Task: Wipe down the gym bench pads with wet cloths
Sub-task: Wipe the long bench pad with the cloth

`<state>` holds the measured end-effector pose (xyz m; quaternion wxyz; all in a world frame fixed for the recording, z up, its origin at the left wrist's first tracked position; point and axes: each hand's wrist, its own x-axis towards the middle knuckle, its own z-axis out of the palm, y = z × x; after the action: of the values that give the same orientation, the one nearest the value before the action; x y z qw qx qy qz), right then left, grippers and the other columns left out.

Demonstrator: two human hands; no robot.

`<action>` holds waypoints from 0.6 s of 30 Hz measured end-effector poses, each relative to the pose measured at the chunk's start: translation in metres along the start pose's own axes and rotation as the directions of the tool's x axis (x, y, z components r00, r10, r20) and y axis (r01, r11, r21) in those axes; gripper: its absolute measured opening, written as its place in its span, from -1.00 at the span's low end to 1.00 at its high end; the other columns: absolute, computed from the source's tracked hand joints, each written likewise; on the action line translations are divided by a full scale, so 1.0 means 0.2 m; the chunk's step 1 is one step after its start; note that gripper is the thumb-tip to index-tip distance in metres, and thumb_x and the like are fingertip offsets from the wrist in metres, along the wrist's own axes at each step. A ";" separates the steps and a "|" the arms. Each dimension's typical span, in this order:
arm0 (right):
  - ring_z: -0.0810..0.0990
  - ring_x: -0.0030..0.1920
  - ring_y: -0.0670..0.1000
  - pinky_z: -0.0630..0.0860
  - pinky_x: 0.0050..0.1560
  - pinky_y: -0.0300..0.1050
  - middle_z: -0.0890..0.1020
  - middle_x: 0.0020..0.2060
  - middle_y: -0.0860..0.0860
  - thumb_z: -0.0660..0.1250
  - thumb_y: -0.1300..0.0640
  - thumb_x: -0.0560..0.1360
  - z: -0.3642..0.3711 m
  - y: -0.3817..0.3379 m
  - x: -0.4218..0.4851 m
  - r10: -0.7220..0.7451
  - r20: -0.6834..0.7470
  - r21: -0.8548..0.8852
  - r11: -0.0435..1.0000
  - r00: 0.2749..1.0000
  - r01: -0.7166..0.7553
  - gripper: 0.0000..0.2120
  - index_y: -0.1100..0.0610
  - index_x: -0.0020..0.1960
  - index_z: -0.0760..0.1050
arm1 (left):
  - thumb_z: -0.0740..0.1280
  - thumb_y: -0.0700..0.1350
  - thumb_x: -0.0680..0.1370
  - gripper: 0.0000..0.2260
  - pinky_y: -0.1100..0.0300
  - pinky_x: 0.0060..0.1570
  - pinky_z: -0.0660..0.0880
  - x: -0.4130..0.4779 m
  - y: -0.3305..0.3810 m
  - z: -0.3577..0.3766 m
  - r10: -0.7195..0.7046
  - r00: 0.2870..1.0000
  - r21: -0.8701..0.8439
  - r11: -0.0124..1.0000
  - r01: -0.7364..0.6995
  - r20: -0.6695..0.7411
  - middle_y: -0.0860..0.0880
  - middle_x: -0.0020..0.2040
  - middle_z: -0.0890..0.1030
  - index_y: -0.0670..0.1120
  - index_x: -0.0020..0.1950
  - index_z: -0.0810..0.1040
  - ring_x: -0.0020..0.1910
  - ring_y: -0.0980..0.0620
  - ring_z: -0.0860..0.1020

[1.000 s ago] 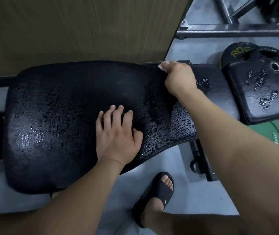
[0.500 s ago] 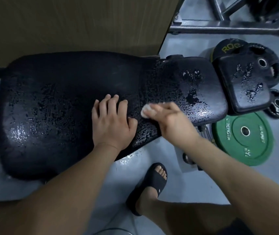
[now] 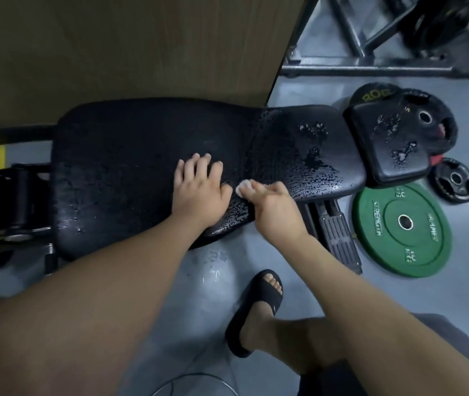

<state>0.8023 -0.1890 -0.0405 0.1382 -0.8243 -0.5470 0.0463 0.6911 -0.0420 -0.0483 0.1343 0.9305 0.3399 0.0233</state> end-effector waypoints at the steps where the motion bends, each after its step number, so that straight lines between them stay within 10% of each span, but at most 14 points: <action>1: 0.54 -0.02 0.12 0.33 0.06 -0.25 0.65 0.15 -0.09 0.08 0.39 0.47 -0.01 -0.02 -0.01 0.023 0.015 0.006 1.000 1.000 -0.023 -0.47 -0.01 0.26 0.56 | 0.17 0.07 0.59 -0.51 -0.15 0.58 0.00 -0.01 -0.02 -0.05 0.014 0.996 -0.034 0.999 -0.011 0.083 -0.09 0.57 0.31 0.00 0.52 0.39 0.58 -0.15 0.19; 5: 0.66 0.06 0.13 0.55 0.17 -0.01 0.71 0.07 0.06 0.23 0.31 0.60 -0.09 -0.20 -0.09 0.335 -0.025 0.330 0.892 0.942 -0.309 -0.64 0.08 0.31 0.61 | 0.24 0.07 0.59 -0.51 -0.11 0.54 0.11 -0.15 -0.18 -0.24 0.008 0.957 -0.103 0.994 0.023 0.290 0.03 0.52 0.26 0.13 0.53 0.30 0.52 -0.09 0.17; 8: 0.68 -0.04 -0.01 0.61 0.11 -0.07 0.70 0.01 0.02 0.26 0.15 0.65 -0.08 -0.43 -0.22 0.602 0.061 0.668 0.568 0.796 -0.481 -0.69 0.08 0.36 0.59 | 0.26 0.03 0.59 -0.53 -0.09 0.45 0.25 -0.36 -0.34 -0.32 -0.099 0.954 -0.128 0.982 0.140 0.284 0.02 0.46 0.30 0.15 0.51 0.32 0.47 -0.11 0.21; 12: 0.61 -0.14 -0.09 0.64 0.13 -0.01 0.64 -0.08 -0.06 0.29 -0.07 0.61 0.06 -0.68 -0.38 0.638 0.279 0.787 0.276 0.717 -0.552 -0.58 0.02 0.44 0.49 | 0.27 0.05 0.62 -0.53 -0.12 0.48 0.23 -0.60 -0.52 -0.35 -0.134 0.943 -0.063 0.985 0.160 0.304 0.03 0.53 0.24 0.20 0.53 0.30 0.52 -0.12 0.13; 16: 0.55 -0.22 -0.13 0.51 -0.12 -0.35 0.60 -0.13 -0.08 0.27 0.13 0.67 0.13 -0.79 -0.50 0.662 0.388 0.805 0.095 0.641 -0.585 -0.46 0.13 0.60 0.21 | 0.27 0.15 0.64 -0.49 -0.28 0.55 0.06 -0.66 -0.61 -0.37 -0.167 0.909 -0.022 0.982 0.189 0.382 0.01 0.65 0.02 0.31 0.56 0.19 0.62 -0.16 -0.10; 18: 0.53 -0.34 -0.09 0.53 -0.10 -0.21 0.57 -0.20 0.00 0.24 0.17 0.68 0.12 -0.80 -0.52 0.654 0.502 0.811 -0.128 0.565 -0.571 -0.59 0.10 0.51 0.27 | 0.28 0.22 0.63 -0.43 -0.34 0.54 -0.01 -0.66 -0.64 -0.38 -0.209 0.875 0.008 0.973 0.229 0.437 0.06 0.67 -0.11 0.38 0.57 0.11 0.63 -0.20 -0.21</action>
<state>0.6140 -0.2215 -0.0276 0.5751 -0.7179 0.0547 0.3885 0.4994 -0.0135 -0.0030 0.2291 0.8645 0.4037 -0.1930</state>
